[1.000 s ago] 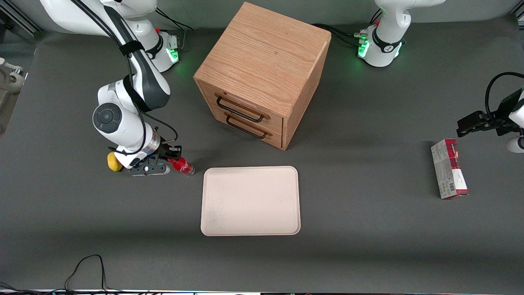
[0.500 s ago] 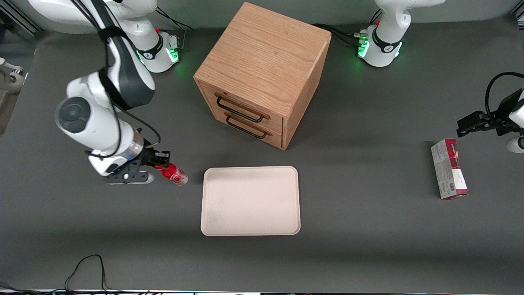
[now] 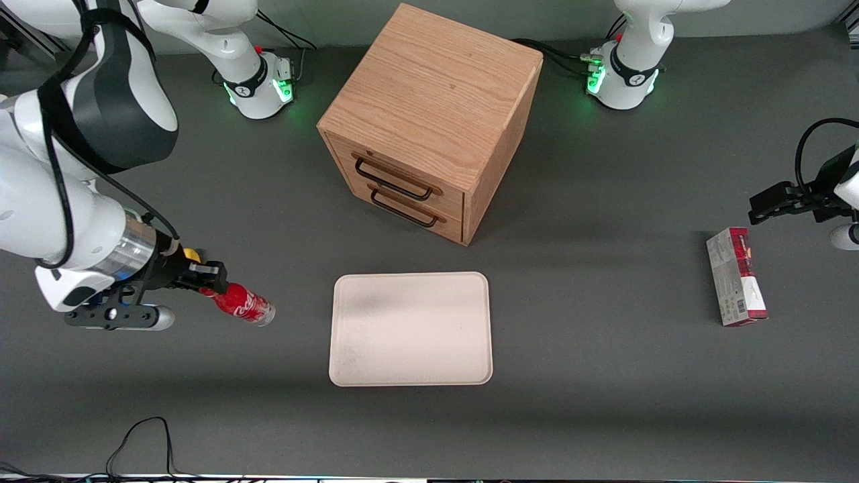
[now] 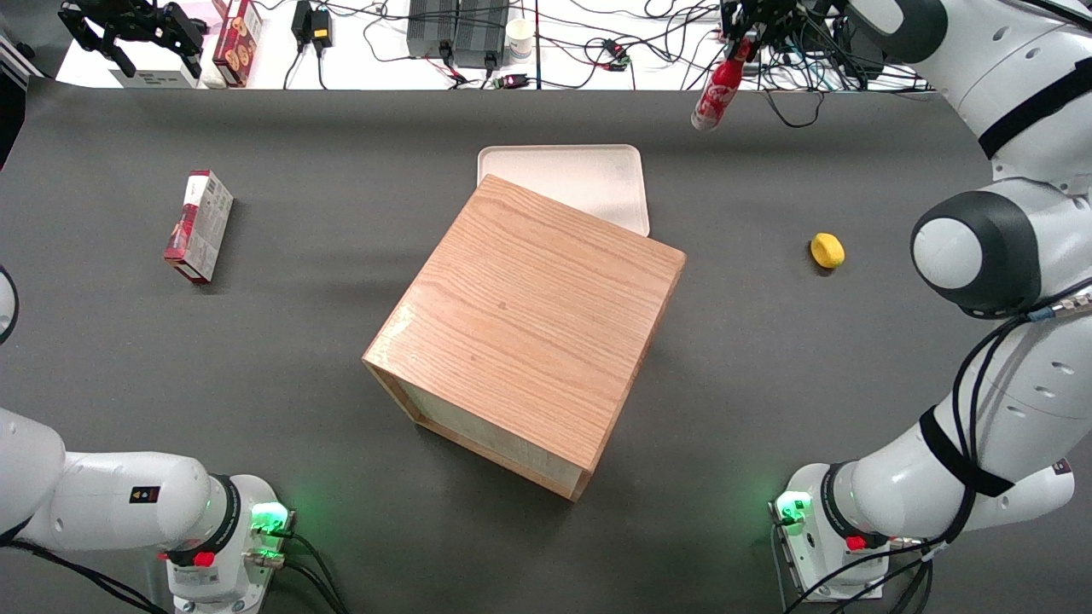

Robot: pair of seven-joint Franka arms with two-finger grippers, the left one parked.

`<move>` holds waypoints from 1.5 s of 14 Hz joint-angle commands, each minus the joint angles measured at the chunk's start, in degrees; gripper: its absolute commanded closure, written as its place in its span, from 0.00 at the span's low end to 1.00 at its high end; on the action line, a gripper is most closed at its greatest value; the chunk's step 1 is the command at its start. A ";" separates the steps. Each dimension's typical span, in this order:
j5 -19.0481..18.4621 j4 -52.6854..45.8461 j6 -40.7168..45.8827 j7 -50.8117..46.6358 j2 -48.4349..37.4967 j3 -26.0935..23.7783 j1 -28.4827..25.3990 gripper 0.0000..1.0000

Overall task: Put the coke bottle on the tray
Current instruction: 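Lift the bottle and carry it over the cream tray's edge, then lower the bottle onto the tray and open the right gripper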

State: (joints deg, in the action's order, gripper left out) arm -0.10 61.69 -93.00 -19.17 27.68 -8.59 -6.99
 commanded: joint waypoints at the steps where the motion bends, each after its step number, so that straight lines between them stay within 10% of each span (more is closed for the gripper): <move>1: -0.77 -9.02 -1.90 -4.99 6.67 -0.11 -2.84 1.00; 10: -6.93 -10.19 -18.88 -6.94 17.93 -0.02 -8.92 1.00; 21: -6.84 -9.22 -18.27 -1.57 24.44 -0.03 -10.06 1.00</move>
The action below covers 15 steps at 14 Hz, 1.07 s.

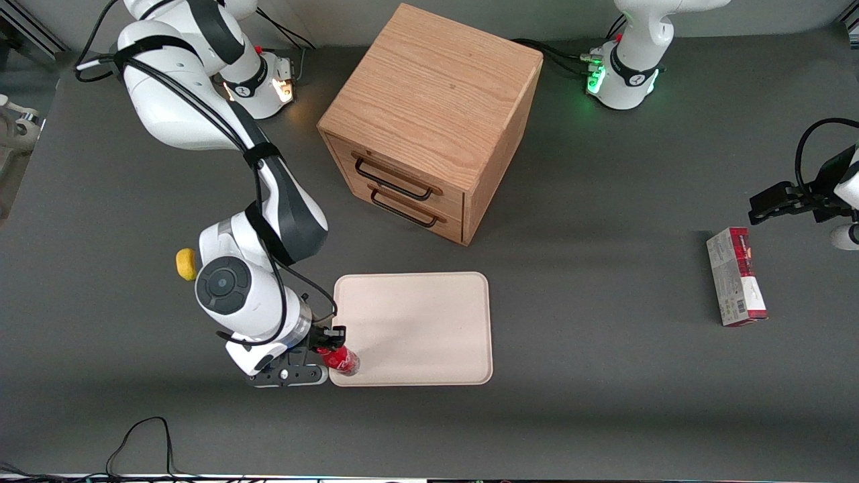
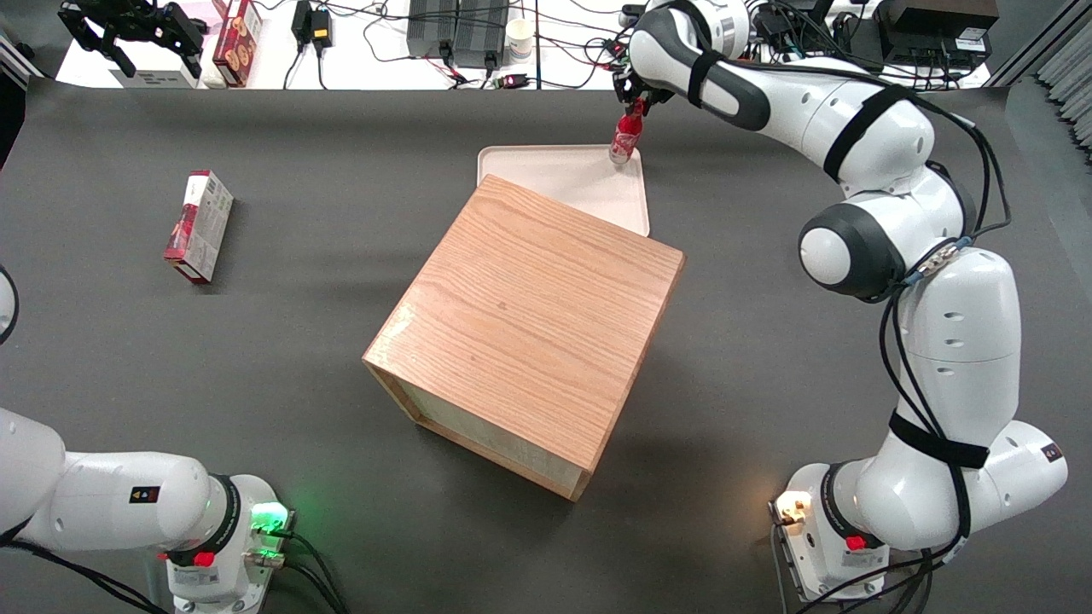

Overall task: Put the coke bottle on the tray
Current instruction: 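Lower the bottle onto the tray and open the right gripper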

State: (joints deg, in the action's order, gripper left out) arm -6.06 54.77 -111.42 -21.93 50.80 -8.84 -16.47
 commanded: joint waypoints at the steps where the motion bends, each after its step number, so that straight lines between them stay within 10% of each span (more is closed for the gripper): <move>1: -0.80 -2.30 0.06 1.19 1.49 0.23 -0.58 1.00; 3: -0.80 -2.21 -0.99 1.10 2.10 0.23 -0.49 0.90; 4: -0.80 -2.12 -2.04 0.84 2.20 0.23 -0.49 0.68; 5: -0.88 -0.99 -3.97 -0.04 2.20 0.32 -0.58 0.16; 6: -0.97 -0.28 -5.38 -0.65 2.02 0.49 -0.67 0.00; 15: -1.15 -0.36 -2.51 -1.36 -2.27 3.74 -1.02 0.00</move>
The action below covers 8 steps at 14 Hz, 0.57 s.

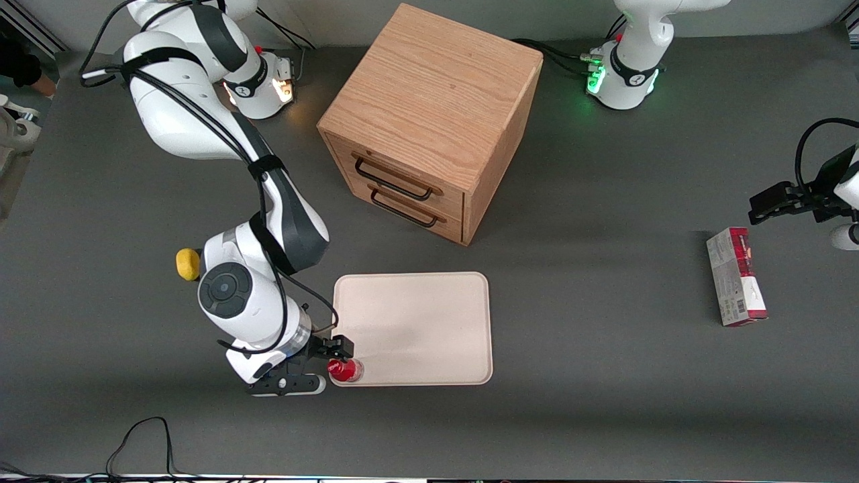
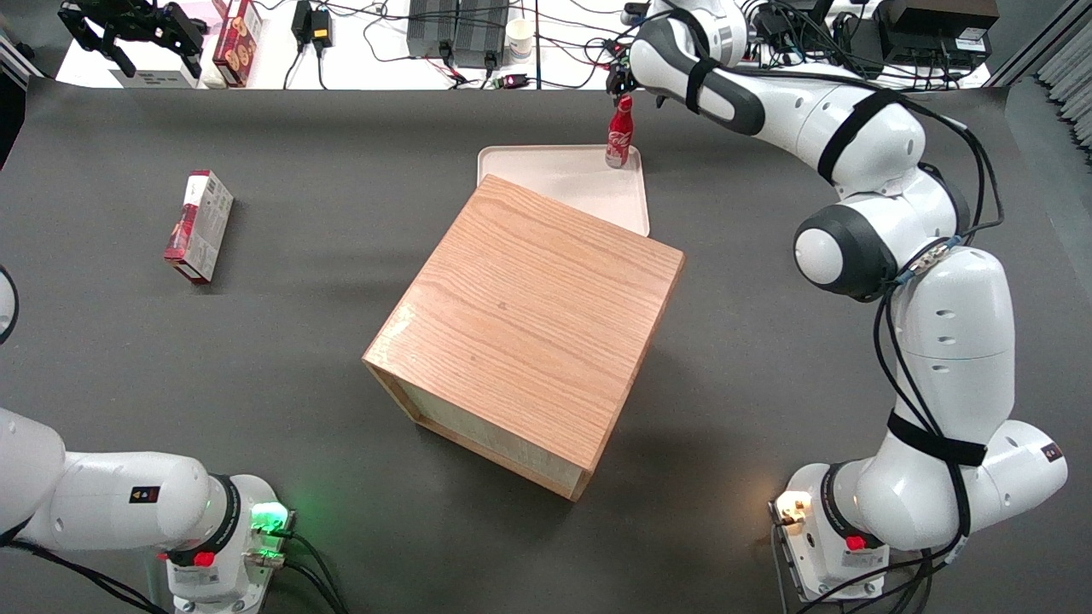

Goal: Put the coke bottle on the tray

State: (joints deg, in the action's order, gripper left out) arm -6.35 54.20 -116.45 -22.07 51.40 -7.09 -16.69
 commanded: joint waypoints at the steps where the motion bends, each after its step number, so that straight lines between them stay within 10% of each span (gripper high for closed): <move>1: -0.86 0.29 6.28 -1.22 -4.54 2.34 -0.81 0.00; 5: 0.02 1.51 20.18 -1.40 -13.76 4.28 2.08 0.00; 8: 6.94 21.41 18.20 -0.43 -30.88 5.85 7.18 0.00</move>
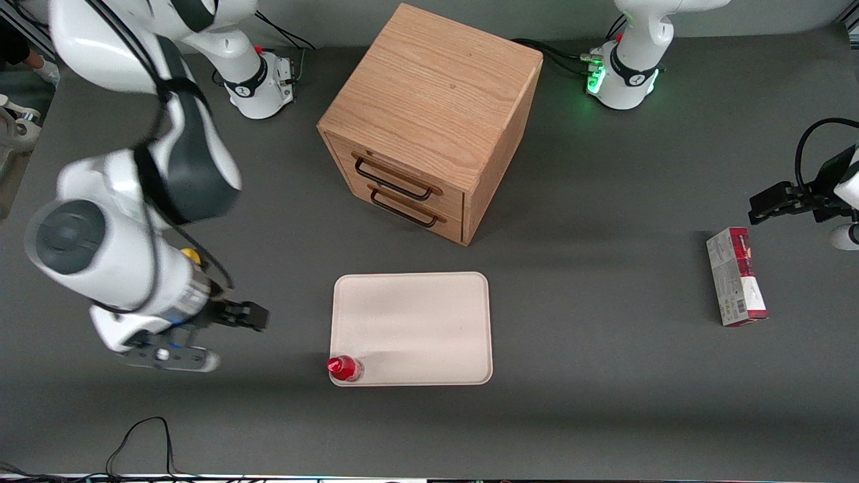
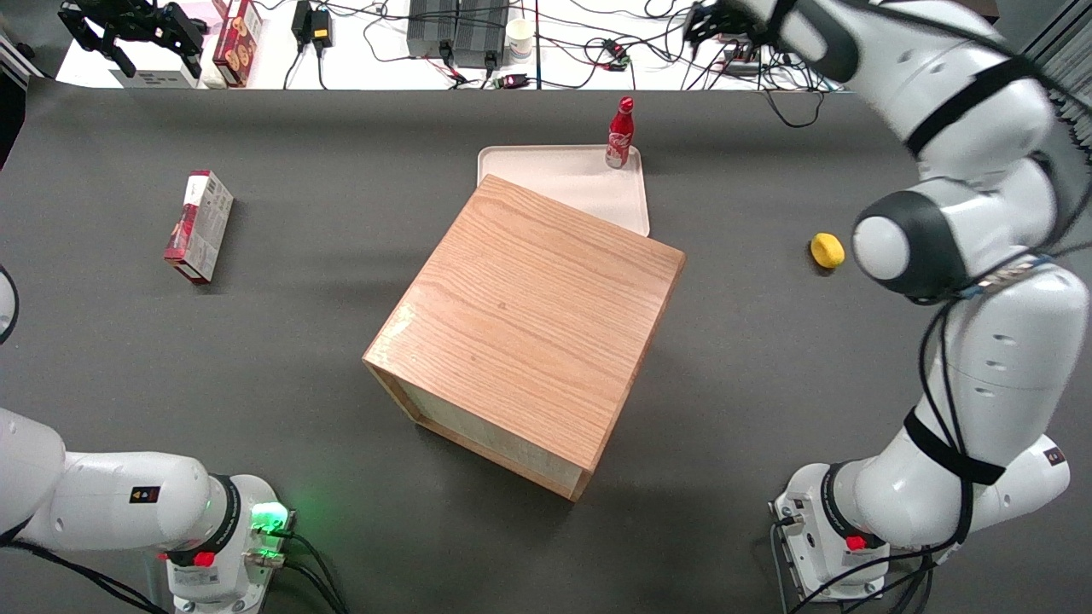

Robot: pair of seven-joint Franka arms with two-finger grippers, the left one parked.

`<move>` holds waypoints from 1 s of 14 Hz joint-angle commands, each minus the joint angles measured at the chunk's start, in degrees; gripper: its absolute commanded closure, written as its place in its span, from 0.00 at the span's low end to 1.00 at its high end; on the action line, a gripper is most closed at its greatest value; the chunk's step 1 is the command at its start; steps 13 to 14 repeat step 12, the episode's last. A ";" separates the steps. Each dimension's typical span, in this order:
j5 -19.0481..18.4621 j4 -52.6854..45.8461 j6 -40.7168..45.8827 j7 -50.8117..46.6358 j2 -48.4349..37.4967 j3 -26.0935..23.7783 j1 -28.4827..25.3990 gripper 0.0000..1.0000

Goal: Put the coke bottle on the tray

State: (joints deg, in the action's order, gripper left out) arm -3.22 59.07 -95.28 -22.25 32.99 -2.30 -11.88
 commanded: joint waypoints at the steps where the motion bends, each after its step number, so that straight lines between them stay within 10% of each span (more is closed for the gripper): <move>1: 4.71 20.87 -3.85 -0.25 -16.43 2.20 2.91 0.00; 14: 5.15 40.69 -2.28 1.95 -36.24 6.08 3.44 0.00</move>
